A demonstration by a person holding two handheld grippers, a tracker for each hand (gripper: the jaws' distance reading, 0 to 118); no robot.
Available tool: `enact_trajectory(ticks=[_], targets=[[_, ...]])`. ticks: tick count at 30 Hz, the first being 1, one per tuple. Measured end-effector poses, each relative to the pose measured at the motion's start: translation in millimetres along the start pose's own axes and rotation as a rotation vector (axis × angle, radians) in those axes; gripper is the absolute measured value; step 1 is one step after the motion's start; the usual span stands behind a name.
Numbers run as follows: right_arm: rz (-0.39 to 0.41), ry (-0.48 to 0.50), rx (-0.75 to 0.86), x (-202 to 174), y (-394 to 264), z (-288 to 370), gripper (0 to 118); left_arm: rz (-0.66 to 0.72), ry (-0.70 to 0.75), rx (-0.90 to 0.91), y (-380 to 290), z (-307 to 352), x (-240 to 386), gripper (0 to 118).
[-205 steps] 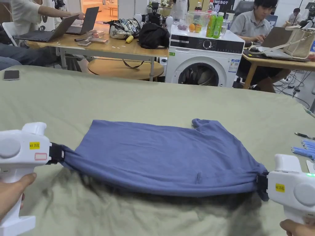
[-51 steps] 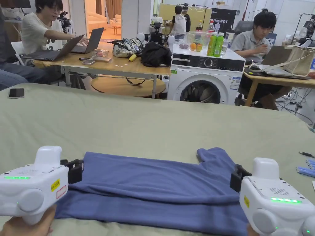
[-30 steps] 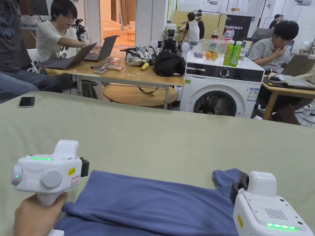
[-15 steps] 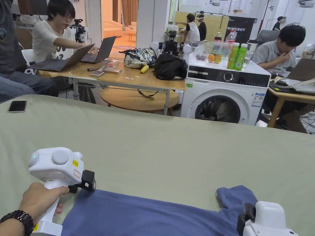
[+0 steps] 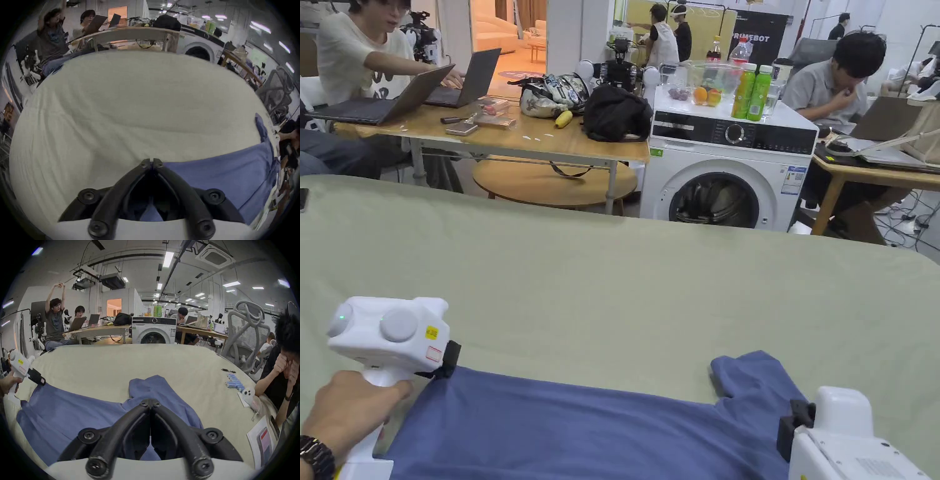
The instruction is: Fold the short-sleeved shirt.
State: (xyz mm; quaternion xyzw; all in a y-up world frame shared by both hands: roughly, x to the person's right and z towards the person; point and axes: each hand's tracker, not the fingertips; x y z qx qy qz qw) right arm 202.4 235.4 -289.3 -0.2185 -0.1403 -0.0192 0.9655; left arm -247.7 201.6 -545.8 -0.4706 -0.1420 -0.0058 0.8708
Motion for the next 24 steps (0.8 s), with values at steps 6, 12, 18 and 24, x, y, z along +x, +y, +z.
enact_trajectory(ticks=[6,12,18,24], targets=[[0.019,0.005,-0.196,31,45,-43,52,0.021,-0.045,0.094,-7,35,-4,0],[0.02,0.01,-0.422,62,60,-122,61,0.038,-0.058,0.132,-15,47,-7,0],[0.012,0.039,-0.582,69,41,-182,60,0.065,-0.054,0.128,-25,47,-8,0],[-0.036,0.075,-0.572,72,36,-198,0,0.075,-0.055,0.128,-26,49,-9,0]])
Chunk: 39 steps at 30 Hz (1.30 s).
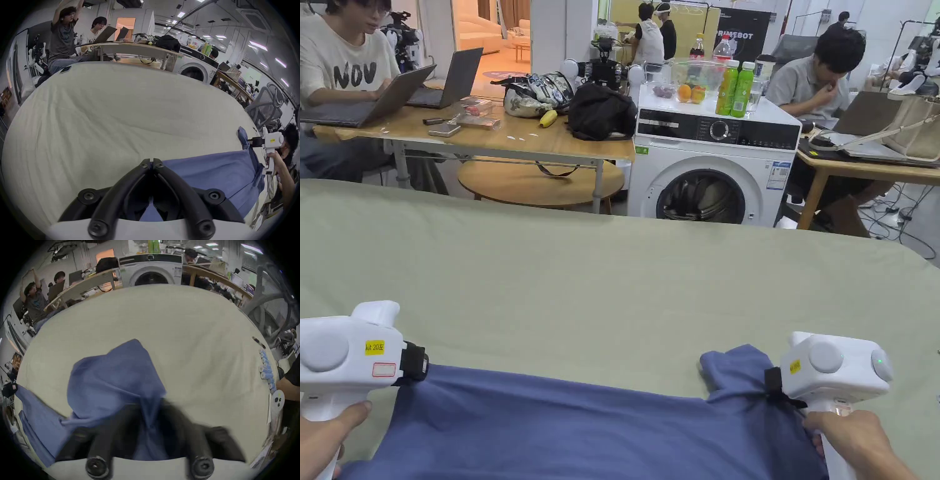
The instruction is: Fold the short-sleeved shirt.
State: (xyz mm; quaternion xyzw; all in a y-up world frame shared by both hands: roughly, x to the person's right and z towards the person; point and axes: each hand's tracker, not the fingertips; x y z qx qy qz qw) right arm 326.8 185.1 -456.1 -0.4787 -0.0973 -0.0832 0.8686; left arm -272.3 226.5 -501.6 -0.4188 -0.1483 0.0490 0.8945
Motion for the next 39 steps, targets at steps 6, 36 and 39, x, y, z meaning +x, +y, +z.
enact_trajectory(ticks=[6,36,39], targets=[[0.019,0.005,0.035,-3,-4,14,0,-0.001,-0.001,0.008,3,5,0,0],[0.091,-0.048,0.226,7,-216,218,0,-0.013,-0.066,0.045,-133,135,-20,0],[0.089,-0.059,0.187,12,-232,203,0,-0.053,-0.035,0.001,-151,127,-20,0]])
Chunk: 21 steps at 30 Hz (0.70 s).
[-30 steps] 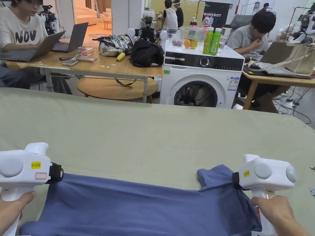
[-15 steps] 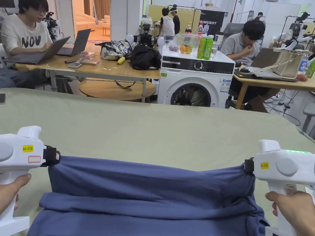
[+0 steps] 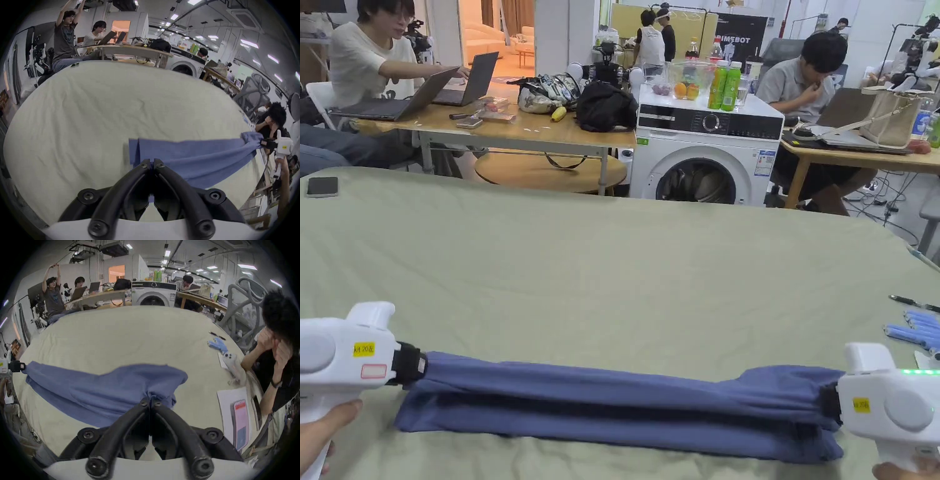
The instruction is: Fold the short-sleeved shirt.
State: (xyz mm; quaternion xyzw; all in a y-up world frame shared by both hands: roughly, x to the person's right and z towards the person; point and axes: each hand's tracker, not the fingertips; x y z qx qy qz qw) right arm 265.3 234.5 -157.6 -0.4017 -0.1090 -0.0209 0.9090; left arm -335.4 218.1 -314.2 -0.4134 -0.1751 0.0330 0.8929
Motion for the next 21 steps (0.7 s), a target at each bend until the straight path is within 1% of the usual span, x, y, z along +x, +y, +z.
enact_trajectory(ticks=[5,11,12,13,14,15,16,17,21], targets=[[0.004,-0.009,-0.063,-2,-25,-23,0,-0.004,0.029,-0.055,-18,-21,1,0],[-0.004,-0.029,-0.063,-4,-35,-35,0,0.005,0.044,-0.06,-31,-34,-1,0],[-0.001,-0.034,-0.06,-4,-34,-35,6,0.016,0.043,-0.053,-31,-33,-1,0],[0.005,-0.043,-0.061,-5,-31,-34,17,0.029,0.044,-0.049,-30,-31,-1,5],[0.01,-0.072,-0.06,-6,-29,-30,33,0.048,0.033,-0.042,-29,-28,0,13],[0.01,-0.1,-0.048,-7,-26,-25,49,0.054,0.03,-0.039,-27,-25,1,25],[0.001,-0.1,-0.03,-7,-22,-18,53,0.051,0.033,-0.031,-24,-21,2,32],[-0.011,-0.109,0.005,-8,-18,-10,53,0.044,0.041,-0.011,-21,-17,5,34],[-0.033,-0.101,0.124,-22,1,18,53,0.016,0.055,0.114,-7,0,23,34]])
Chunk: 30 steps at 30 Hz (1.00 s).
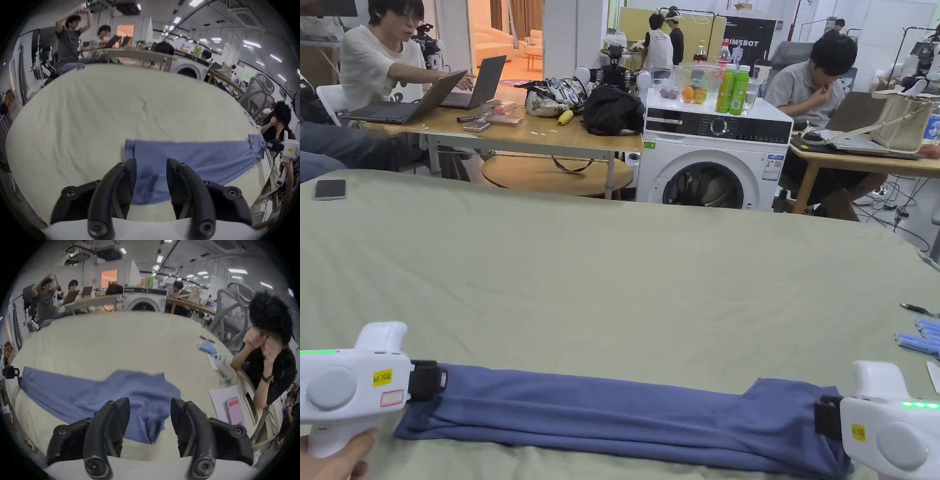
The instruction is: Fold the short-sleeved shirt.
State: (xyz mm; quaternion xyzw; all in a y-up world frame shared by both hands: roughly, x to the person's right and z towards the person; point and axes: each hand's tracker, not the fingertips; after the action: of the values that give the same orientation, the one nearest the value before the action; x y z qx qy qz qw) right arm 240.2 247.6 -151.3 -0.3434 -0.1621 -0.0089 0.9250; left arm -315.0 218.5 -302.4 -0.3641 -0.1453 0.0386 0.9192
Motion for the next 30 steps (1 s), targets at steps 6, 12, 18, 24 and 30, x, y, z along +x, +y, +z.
enact_trajectory(ticks=[6,12,18,24,30], targets=[[-0.076,0.017,0.259,-43,13,5,53,-0.059,0.03,0.291,13,15,36,34],[-0.132,0.001,0.5,-88,21,14,6,-0.052,0.098,0.553,18,29,62,16],[-0.109,0.003,0.595,-117,30,26,0,-0.147,0.165,0.598,28,40,76,0],[-0.085,0.03,0.594,-139,33,27,0,-0.144,0.155,0.512,32,44,63,0],[-0.045,0.075,0.551,-159,33,16,0,-0.02,0.031,0.304,33,36,4,0]])
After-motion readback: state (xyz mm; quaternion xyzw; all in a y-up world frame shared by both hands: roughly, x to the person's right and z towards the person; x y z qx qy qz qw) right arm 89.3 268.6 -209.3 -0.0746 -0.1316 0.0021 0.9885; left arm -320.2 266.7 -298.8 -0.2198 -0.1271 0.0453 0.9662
